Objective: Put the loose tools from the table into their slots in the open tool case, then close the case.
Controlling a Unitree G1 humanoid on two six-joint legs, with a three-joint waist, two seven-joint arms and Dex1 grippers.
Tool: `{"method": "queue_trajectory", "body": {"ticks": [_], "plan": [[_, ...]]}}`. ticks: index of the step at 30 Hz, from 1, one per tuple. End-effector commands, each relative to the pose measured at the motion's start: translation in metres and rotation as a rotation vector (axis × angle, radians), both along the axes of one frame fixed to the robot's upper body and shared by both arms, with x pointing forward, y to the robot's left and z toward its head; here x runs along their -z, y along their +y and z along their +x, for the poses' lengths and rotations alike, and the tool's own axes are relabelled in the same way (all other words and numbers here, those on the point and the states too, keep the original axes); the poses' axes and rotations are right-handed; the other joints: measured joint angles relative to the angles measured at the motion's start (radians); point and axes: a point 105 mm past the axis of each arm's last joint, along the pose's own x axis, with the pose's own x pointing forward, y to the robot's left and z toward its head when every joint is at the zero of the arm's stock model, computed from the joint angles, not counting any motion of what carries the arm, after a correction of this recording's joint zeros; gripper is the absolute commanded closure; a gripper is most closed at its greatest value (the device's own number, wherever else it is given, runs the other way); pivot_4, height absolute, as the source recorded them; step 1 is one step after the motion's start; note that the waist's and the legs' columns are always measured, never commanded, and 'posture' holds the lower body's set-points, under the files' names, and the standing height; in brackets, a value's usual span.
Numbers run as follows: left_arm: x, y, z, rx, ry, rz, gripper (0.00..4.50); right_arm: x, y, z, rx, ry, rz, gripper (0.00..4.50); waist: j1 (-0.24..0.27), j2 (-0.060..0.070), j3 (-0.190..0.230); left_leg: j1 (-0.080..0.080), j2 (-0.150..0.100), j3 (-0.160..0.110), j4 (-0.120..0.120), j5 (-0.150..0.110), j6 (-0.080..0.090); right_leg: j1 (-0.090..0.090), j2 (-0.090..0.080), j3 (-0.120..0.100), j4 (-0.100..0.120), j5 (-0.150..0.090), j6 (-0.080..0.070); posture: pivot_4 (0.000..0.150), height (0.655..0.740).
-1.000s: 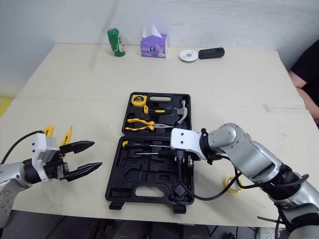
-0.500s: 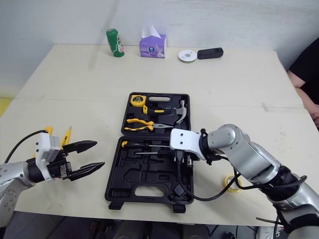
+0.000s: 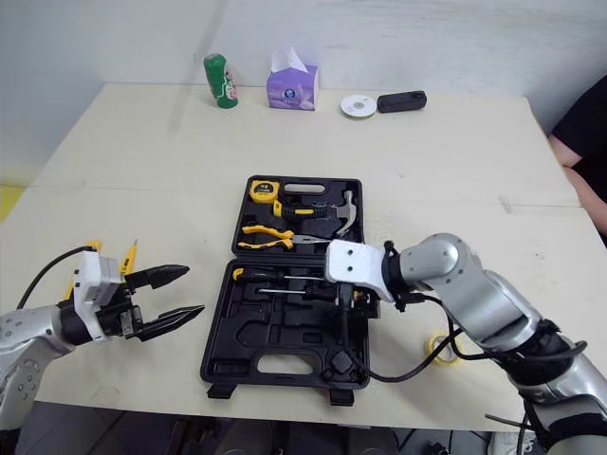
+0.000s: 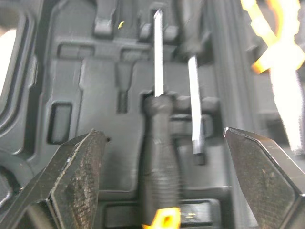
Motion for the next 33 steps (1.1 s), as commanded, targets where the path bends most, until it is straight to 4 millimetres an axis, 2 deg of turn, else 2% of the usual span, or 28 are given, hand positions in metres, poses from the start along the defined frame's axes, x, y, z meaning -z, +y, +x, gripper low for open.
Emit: {"method": "queue_trajectory", "body": {"ticks": [1,6,8,9,13,15,17,21,23,33], "plan": [[-0.005,-0.002,0.002,0.008,-0.034,0.001,0.00,-0.022,0.002,-0.006,-0.066,-0.017,0.183,0.38,0.000,0.000,0.000,0.000,0.000,0.000,0.000,0.000,0.000,0.000,0.000,0.000,0.000,0.000,0.000,0.150,0.7400],[-0.008,0.001,0.005,0.020,-0.040,0.008,0.00,-0.032,-0.002,-0.007,-0.094,-0.044,0.354,0.38,0.000,0.000,0.000,0.000,0.000,0.000,0.001,0.000,0.000,0.001,0.000,0.000,0.002,0.000,0.000,0.150,0.7400],[-0.011,0.001,0.008,0.026,-0.047,0.010,0.00,-0.037,-0.001,-0.004,-0.069,-0.036,0.472,0.38,0.000,0.000,0.000,0.000,0.000,0.000,0.001,0.000,0.000,0.000,0.000,0.000,0.002,0.000,0.000,0.150,0.7400],[-0.012,-0.001,0.009,0.033,-0.050,0.008,0.00,-0.037,-0.002,-0.001,-0.037,-0.005,0.545,0.38,0.000,0.000,0.000,0.000,0.000,0.000,0.001,0.000,0.000,0.001,0.000,0.000,0.002,0.000,0.000,0.150,0.7400],[-0.012,-0.004,0.010,0.057,-0.047,0.009,0.00,-0.021,-0.004,-0.001,-0.036,0.058,0.617,0.38,-0.001,0.000,0.000,0.000,0.000,0.000,0.001,0.000,0.000,0.001,0.001,0.000,0.003,0.000,0.000,0.150,0.7400],[-0.013,-0.004,0.011,0.066,-0.046,0.015,0.00,-0.015,0.000,-0.002,-0.055,0.070,0.645,0.86,-0.002,0.000,0.000,0.000,0.000,0.001,0.001,0.000,0.000,0.001,0.001,0.000,0.003,0.001,0.001,0.150,0.7400],[-0.013,-0.004,0.011,0.068,-0.048,0.017,0.00,-0.005,0.003,-0.002,-0.071,0.064,0.640,1.58,-0.003,0.000,0.000,0.000,0.000,0.001,0.001,0.000,0.000,0.001,0.001,0.001,0.003,0.001,0.001,0.150,0.7400],[-0.012,-0.005,0.012,0.074,-0.047,0.023,0.00,0.021,0.008,0.001,-0.092,0.063,0.565,3.57,-0.003,0.000,0.000,0.001,0.000,0.001,0.001,0.000,0.000,0.001,0.001,0.001,0.003,0.001,0.001,0.150,0.7400],[-0.012,-0.005,0.012,0.077,-0.046,0.025,0.00,0.024,0.010,0.004,-0.087,0.070,0.564,4.49,-0.003,0.000,0.000,0.001,0.000,0.001,0.001,0.000,0.000,0.001,0.001,0.001,0.003,0.001,0.001,0.150,0.7400],[-0.010,-0.005,0.013,0.077,-0.044,0.034,0.00,0.046,0.016,0.010,-0.105,0.066,0.472,4.49,-0.003,0.000,0.000,0.001,0.000,0.001,0.002,0.000,0.000,0.001,0.001,0.001,0.003,0.001,0.001,0.150,0.7400]]}}
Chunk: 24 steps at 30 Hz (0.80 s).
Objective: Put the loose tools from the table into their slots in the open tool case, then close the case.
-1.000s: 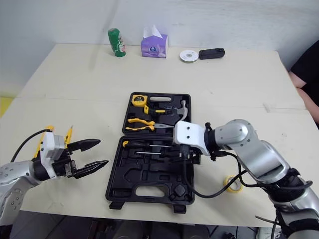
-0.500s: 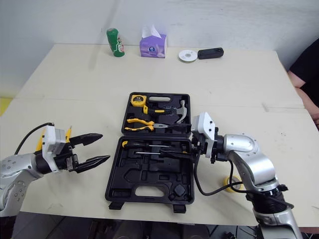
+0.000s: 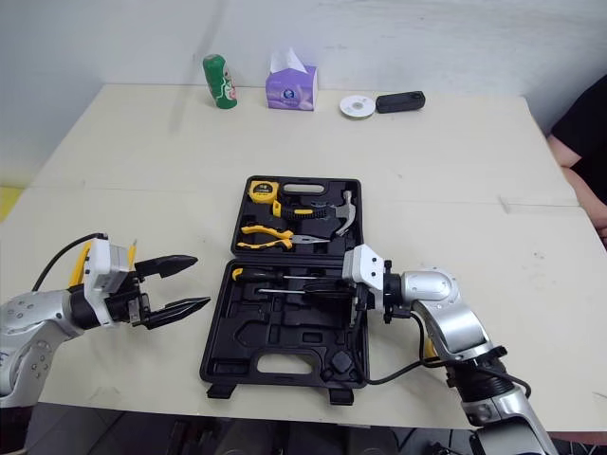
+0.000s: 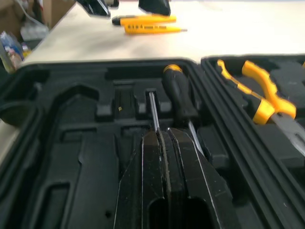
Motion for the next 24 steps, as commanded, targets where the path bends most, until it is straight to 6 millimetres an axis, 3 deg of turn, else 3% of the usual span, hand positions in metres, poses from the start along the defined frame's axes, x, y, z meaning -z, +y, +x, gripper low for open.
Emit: {"method": "queue_trajectory", "body": {"ticks": [1,9,14,24], "plan": [[-0.004,-0.001,-0.001,0.014,-0.022,0.018,0.00,-0.002,0.003,0.000,-0.010,-0.031,0.002,4.49,0.000,0.000,0.000,0.000,0.000,0.000,0.000,0.000,0.000,0.000,0.000,0.000,0.000,0.000,0.000,0.150,0.7400],[-0.003,-0.002,-0.002,0.014,-0.022,0.018,0.00,0.009,0.001,0.007,0.016,-0.019,-0.081,4.49,0.000,0.000,0.000,0.000,0.000,0.000,0.001,0.000,0.000,0.000,0.000,0.000,0.000,0.000,0.000,0.150,0.7400],[-0.003,-0.002,-0.003,0.010,-0.022,0.018,0.00,0.026,-0.002,0.009,0.059,0.060,-0.193,4.49,-0.002,0.000,0.000,0.001,0.000,0.000,0.001,0.000,0.000,0.000,0.000,0.001,0.000,0.000,0.000,0.150,0.7400],[0.000,-0.003,-0.004,0.011,-0.017,0.018,0.00,0.045,0.007,0.013,0.101,0.151,-0.326,4.49,-0.023,-0.005,-0.008,0.004,0.001,0.000,0.001,0.001,-0.001,0.002,0.000,0.001,0.000,0.001,-0.002,0.150,0.7400]]}}
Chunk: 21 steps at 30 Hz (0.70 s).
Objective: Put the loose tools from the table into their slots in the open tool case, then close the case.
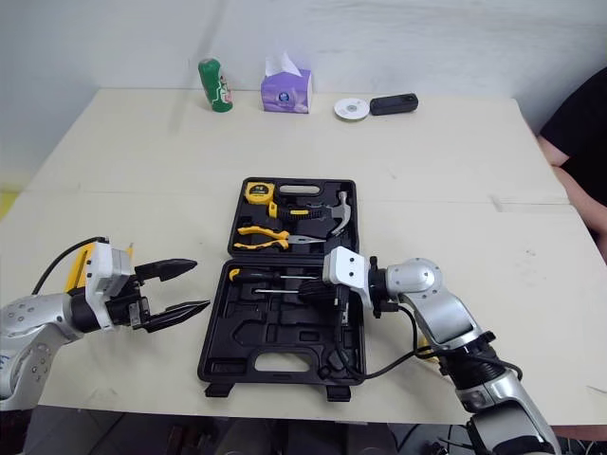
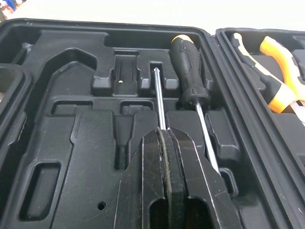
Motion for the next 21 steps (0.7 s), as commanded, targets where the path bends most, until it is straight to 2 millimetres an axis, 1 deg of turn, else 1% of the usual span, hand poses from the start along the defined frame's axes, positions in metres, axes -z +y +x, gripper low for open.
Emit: {"method": "queue_trajectory", "body": {"ticks": [1,4,8,10,11,13,14,17,18,21], "plan": [[-0.005,-0.005,-0.002,0.018,-0.032,0.008,0.00,0.039,-0.009,0.003,0.123,0.149,-0.145,4.49,-0.004,-0.001,-0.002,0.000,0.000,0.000,0.000,0.000,0.000,0.000,0.000,0.000,0.000,0.000,0.000,0.150,0.7400],[-0.004,-0.004,-0.002,0.015,-0.033,0.007,0.00,0.049,-0.013,-0.001,0.138,0.207,-0.216,4.49,-0.004,-0.001,-0.006,0.001,0.000,0.000,0.000,0.000,0.000,0.000,0.000,0.000,0.000,0.000,0.000,0.150,0.7400],[-0.004,-0.004,-0.003,0.013,-0.032,0.005,0.00,0.051,-0.013,-0.003,0.157,0.241,-0.224,4.49,-0.004,-0.003,-0.012,0.001,0.001,0.000,-0.001,0.000,0.000,0.001,0.000,0.001,0.000,0.000,-0.001,0.150,0.7400],[-0.003,-0.005,-0.003,0.011,-0.033,0.004,0.00,0.038,-0.003,-0.004,0.124,0.226,-0.132,4.49,-0.003,-0.003,-0.012,0.003,0.001,0.000,-0.001,0.000,0.000,0.003,0.000,0.001,-0.001,0.000,-0.001,0.150,0.7400],[-0.003,-0.005,-0.003,0.010,-0.033,0.004,0.00,0.027,0.001,-0.004,0.094,0.197,-0.065,4.49,-0.003,-0.003,-0.012,0.004,0.001,0.000,-0.002,0.000,0.000,0.004,0.000,0.001,-0.002,0.000,-0.001,0.150,0.7400],[-0.003,-0.005,-0.003,0.009,-0.034,0.006,0.00,0.011,0.004,-0.004,0.053,0.128,0.023,4.49,-0.003,-0.002,-0.012,0.006,0.001,0.000,-0.003,0.000,0.000,0.005,0.000,0.001,-0.002,0.000,-0.001,0.150,0.7400],[-0.003,-0.005,-0.004,0.008,-0.037,0.007,0.00,0.005,0.002,-0.002,0.039,0.074,0.049,4.49,-0.004,-0.001,-0.011,0.006,0.001,0.000,-0.004,0.000,0.000,0.005,0.000,0.001,-0.003,0.000,-0.001,0.150,0.7400],[-0.006,-0.003,-0.005,-0.011,-0.045,-0.021,0.00,-0.011,-0.012,0.003,0.054,-0.031,0.124,4.49,-0.002,0.000,-0.010,0.002,0.000,0.000,-0.004,0.000,0.000,0.001,0.000,0.002,-0.003,0.000,-0.001,0.150,0.7400],[-0.007,0.003,-0.006,-0.035,-0.050,-0.027,0.00,-0.019,-0.021,0.002,0.057,-0.044,0.158,4.49,-0.002,0.000,-0.010,-0.001,0.000,0.000,-0.003,0.000,0.000,-0.002,0.000,0.002,-0.002,0.000,-0.001,0.150,0.7400],[-0.010,0.024,-0.010,-0.114,-0.054,-0.015,0.00,-0.041,-0.048,-0.006,0.067,-0.037,0.225,4.49,0.000,0.001,-0.008,-0.002,0.000,0.000,-0.002,0.000,0.000,-0.002,-0.001,0.001,-0.002,0.001,-0.001,0.150,0.7400]]}}
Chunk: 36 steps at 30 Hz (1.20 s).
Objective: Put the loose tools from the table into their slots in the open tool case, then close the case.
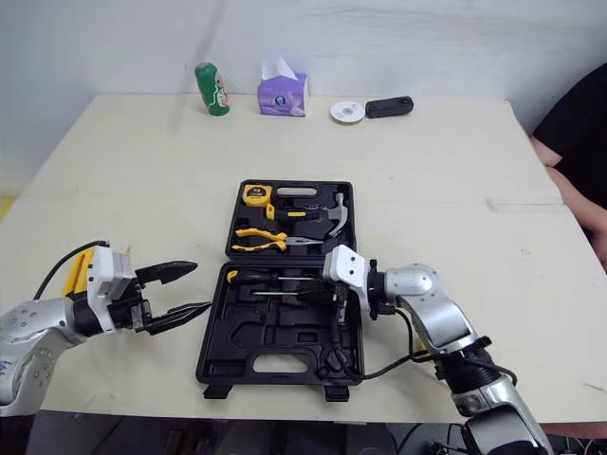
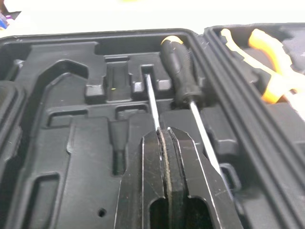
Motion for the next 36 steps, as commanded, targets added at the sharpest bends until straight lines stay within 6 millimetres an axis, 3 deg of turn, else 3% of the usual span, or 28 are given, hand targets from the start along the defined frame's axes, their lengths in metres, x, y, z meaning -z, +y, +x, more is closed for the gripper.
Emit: {"method": "queue_trajectory", "body": {"ticks": [1,4,6,8,11,13,17,21,23,27,30,33,36], "plan": [[-0.015,0.027,-0.006,-0.100,-0.056,0.016,0.00,-0.035,-0.036,-0.008,0.018,-0.008,0.082,4.49,0.002,0.000,0.001,0.000,0.000,0.000,0.000,0.000,0.001,0.000,0.000,0.000,0.000,0.000,0.000,0.150,0.7400],[-0.017,0.052,-0.012,-0.204,-0.058,0.050,0.00,-0.048,-0.068,-0.010,0.101,-0.053,0.066,3.54,0.004,0.000,0.003,0.000,0.000,0.000,0.000,0.000,0.001,0.000,-0.001,-0.001,-0.002,0.000,0.000,0.150,0.7400],[-0.017,0.080,-0.020,-0.317,-0.058,0.078,0.00,-0.064,-0.098,-0.009,0.222,-0.130,0.097,2.68,0.004,0.000,0.003,0.000,0.000,-0.001,0.000,0.000,0.001,0.001,-0.001,-0.001,-0.002,0.000,0.000,0.150,0.7400],[-0.017,0.114,-0.030,-0.462,-0.070,0.087,0.00,-0.071,-0.126,-0.017,0.275,-0.165,0.114,1.70,0.003,0.000,0.003,0.000,0.000,0.000,-0.001,0.000,0.001,0.001,-0.001,-0.001,-0.002,0.000,0.000,0.150,0.7400],[-0.019,0.148,-0.042,-0.615,-0.093,0.086,0.00,-0.073,-0.158,-0.023,0.377,-0.224,0.102,0.13,0.003,-0.001,0.004,0.000,0.000,0.000,-0.002,-0.001,0.001,0.001,0.000,-0.001,-0.003,0.000,0.000,0.150,0.7400],[-0.019,0.182,-0.055,-0.780,-0.120,0.078,0.00,-0.071,-0.200,-0.023,0.539,-0.274,0.060,0.06,0.004,-0.001,0.004,0.001,0.000,0.001,-0.002,-0.001,0.001,0.002,-0.001,-0.001,-0.003,0.000,0.000,0.150,0.7400],[-0.006,0.232,-0.085,-1.058,-0.131,0.041,0.00,-0.076,-0.252,-0.028,0.795,-0.347,0.122,0.06,0.004,-0.001,0.004,0.002,0.000,0.002,-0.003,-0.001,0.002,0.002,-0.001,0.000,-0.004,0.000,0.000,0.150,0.7400],[0.001,0.265,-0.110,-1.267,-0.123,-0.014,0.00,-0.060,-0.276,-0.049,0.868,-0.377,0.031,0.06,0.004,-0.003,0.004,0.002,0.000,0.002,-0.007,-0.001,0.002,0.001,-0.002,0.000,-0.005,0.000,0.000,0.150,0.7400],[0.001,0.272,-0.115,-1.309,-0.121,-0.031,0.00,-0.048,-0.287,-0.059,0.899,-0.369,-0.019,0.06,0.005,-0.003,0.004,0.003,0.000,0.002,-0.010,0.000,0.002,0.001,-0.002,0.000,-0.005,0.000,0.000,0.150,0.7400],[-0.004,0.282,-0.121,-1.378,-0.143,-0.018,0.00,-0.026,-0.337,-0.088,1.124,-0.370,-0.109,0.06,0.015,-0.004,0.004,0.004,-0.001,0.003,-0.011,0.000,0.002,0.002,-0.003,0.000,-0.006,0.000,0.000,0.150,0.7400],[-0.007,0.292,-0.122,-1.462,-0.143,-0.077,0.00,-0.013,-0.358,-0.106,1.232,-0.364,-0.151,0.06,0.014,-0.004,0.004,0.005,-0.001,0.004,-0.012,0.000,0.002,0.002,-0.003,0.001,-0.006,0.000,0.000,0.150,0.7400],[-0.003,0.303,-0.127,-1.549,-0.098,-0.104,0.00,-0.002,-0.368,-0.119,1.291,-0.337,-0.171,0.06,0.013,-0.004,0.004,0.010,-0.001,0.004,-0.015,0.000,0.001,0.005,-0.003,0.002,-0.006,0.000,0.000,0.150,0.7400],[0.000,0.304,-0.126,-1.549,-0.070,-0.070,0.00,-0.002,-0.369,-0.118,1.308,-0.350,-0.153,0.06,0.000,-0.001,0.005,0.021,0.000,0.004,-0.018,-0.001,0.000,0.016,-0.003,0.002,-0.009,-0.001,-0.001,0.150,0.7400]]}}
